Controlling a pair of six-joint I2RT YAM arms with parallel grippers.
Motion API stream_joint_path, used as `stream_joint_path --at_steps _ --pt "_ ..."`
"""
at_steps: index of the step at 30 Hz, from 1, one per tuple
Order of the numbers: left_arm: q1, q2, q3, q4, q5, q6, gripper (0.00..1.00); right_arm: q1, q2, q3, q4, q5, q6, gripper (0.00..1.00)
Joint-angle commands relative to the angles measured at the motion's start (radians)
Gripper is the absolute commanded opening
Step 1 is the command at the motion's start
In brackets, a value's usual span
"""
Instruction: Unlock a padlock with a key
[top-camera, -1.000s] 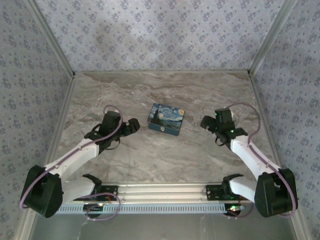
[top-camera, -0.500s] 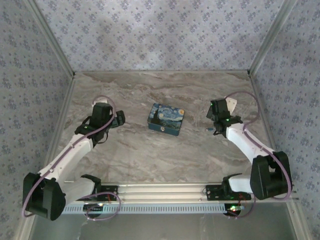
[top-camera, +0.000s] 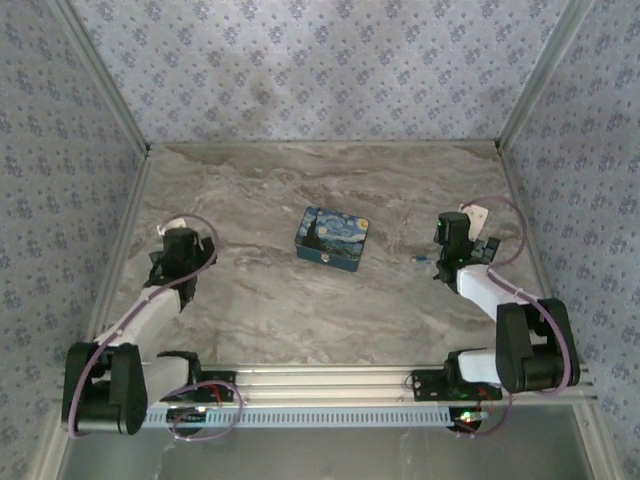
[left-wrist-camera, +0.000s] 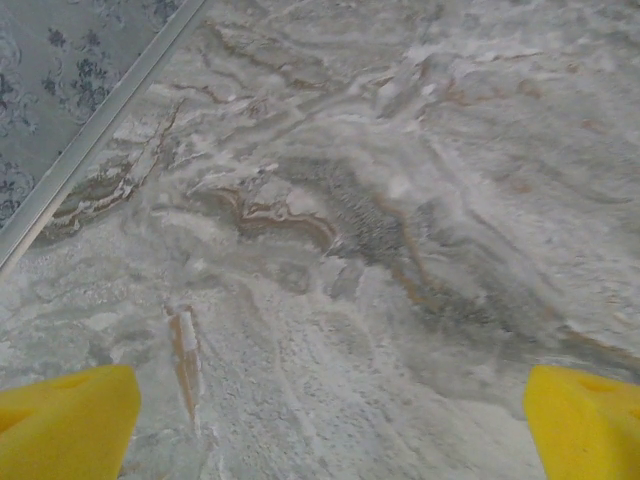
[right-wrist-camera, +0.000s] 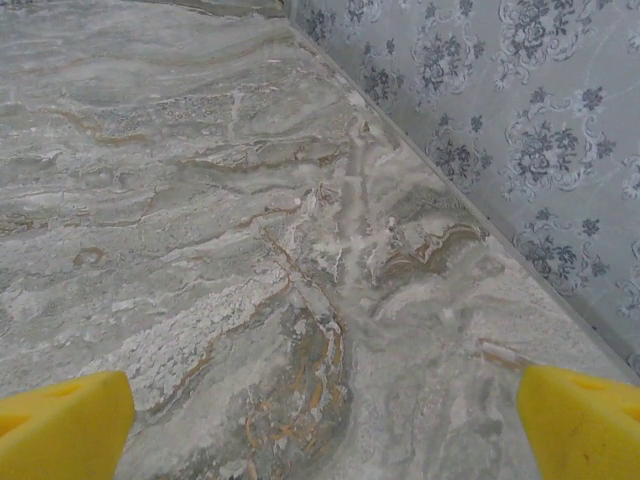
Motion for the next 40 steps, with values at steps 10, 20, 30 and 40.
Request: stream_joint_path --at_steps 10,20,30,40 --pt "0.023 0.261 0.000 0.528 0.024 0.148 0.98 -0.036 0.149 -0.113 0.483 -0.221 -0.187 1.00" --pt "0.043 0.436 -0.057 0.836 0.093 0.190 0.98 -0.104 0.211 -0.175 0.650 -0.507 -0.257 1.00" --pt "0.038 0.414 -0.056 0.785 0.090 0.186 0.98 -0.133 0.201 -0.152 0.580 -0.594 -0.250 1.00" --pt "0.039 0.416 -0.056 0.791 0.090 0.186 0.98 -0.138 0.199 -0.152 0.580 -0.603 -0.249 1.00"
